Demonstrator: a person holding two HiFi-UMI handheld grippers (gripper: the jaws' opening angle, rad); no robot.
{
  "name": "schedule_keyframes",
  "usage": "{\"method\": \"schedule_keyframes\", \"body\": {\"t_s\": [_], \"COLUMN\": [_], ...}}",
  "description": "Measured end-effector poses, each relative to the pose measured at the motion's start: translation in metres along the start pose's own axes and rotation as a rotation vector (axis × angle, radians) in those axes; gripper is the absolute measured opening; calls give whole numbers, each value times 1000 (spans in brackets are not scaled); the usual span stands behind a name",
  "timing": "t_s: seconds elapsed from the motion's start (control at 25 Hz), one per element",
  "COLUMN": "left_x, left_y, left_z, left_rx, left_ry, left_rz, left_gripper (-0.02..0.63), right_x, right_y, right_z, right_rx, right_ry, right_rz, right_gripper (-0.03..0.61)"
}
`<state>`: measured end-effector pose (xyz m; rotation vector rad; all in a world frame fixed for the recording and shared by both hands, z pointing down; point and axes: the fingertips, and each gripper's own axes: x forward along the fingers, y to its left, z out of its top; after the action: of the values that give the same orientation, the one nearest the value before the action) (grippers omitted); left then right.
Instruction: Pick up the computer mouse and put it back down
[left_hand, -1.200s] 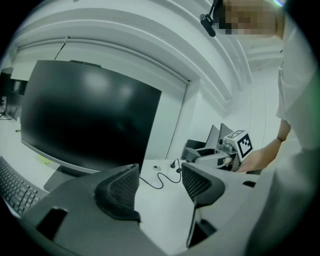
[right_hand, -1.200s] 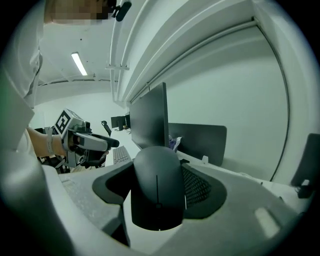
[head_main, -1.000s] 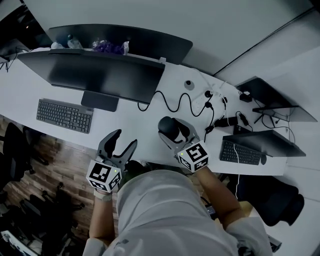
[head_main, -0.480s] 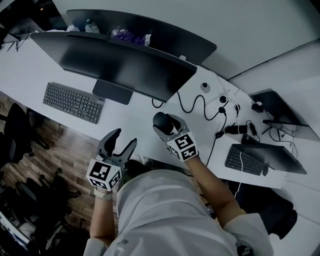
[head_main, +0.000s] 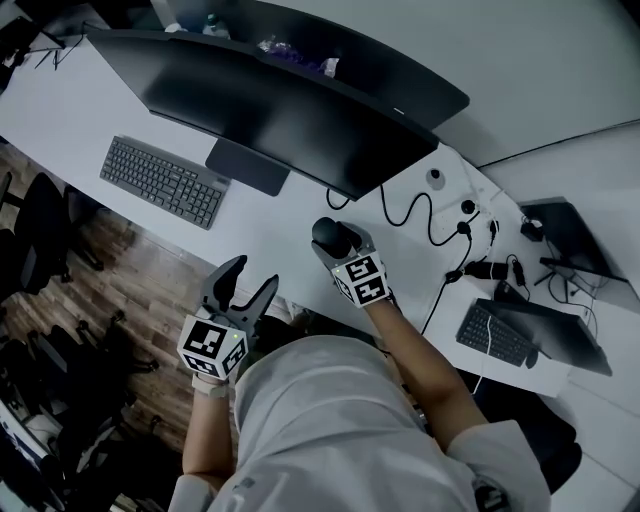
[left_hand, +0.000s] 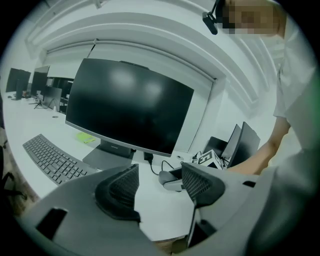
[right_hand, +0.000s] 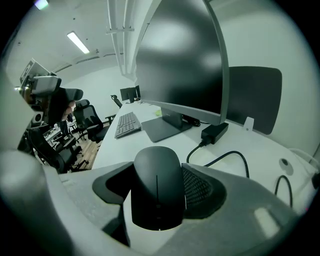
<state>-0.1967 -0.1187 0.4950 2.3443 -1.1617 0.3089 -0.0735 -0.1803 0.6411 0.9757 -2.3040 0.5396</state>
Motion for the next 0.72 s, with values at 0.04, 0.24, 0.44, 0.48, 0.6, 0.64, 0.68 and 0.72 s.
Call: {"method": "schedule_keyframes", "body": {"t_s": [0.04, 0.24, 0.44, 0.48, 0.6, 0.64, 0.68, 0.72], "left_x": [-1, -5, -9, -9, -9, -10, -10, -10], "left_y": [1, 5, 12, 13, 15, 16, 16, 17], "left_z": [-2, -10, -15, -15, -17, -17, -17, -18], "left_rx": [-4, -20, -38, -42, -49, -51, -53, -54], "left_ry": [1, 4, 3, 2, -1, -1, -1, 0], "left_rz": [4, 23, 41, 42, 45, 46, 47, 48], "left_gripper": [267, 267, 267, 267, 267, 267, 267, 267], "right_x": [4, 22, 37, 39, 46, 48, 50, 50], "right_y": [0, 0, 3, 3, 4, 4, 4, 5], "right_z": [-1, -10, -17, -19, -27, -29, -30, -29], "right_rx": [-3, -23, -47, -49, -57, -62, -64, -63], "right_ry": [8, 50, 80, 88, 119, 126, 129, 129], "right_rz": [0, 3, 6, 6, 4, 4, 5, 6], "right_gripper": [295, 295, 295, 295, 295, 295, 295, 295]}}
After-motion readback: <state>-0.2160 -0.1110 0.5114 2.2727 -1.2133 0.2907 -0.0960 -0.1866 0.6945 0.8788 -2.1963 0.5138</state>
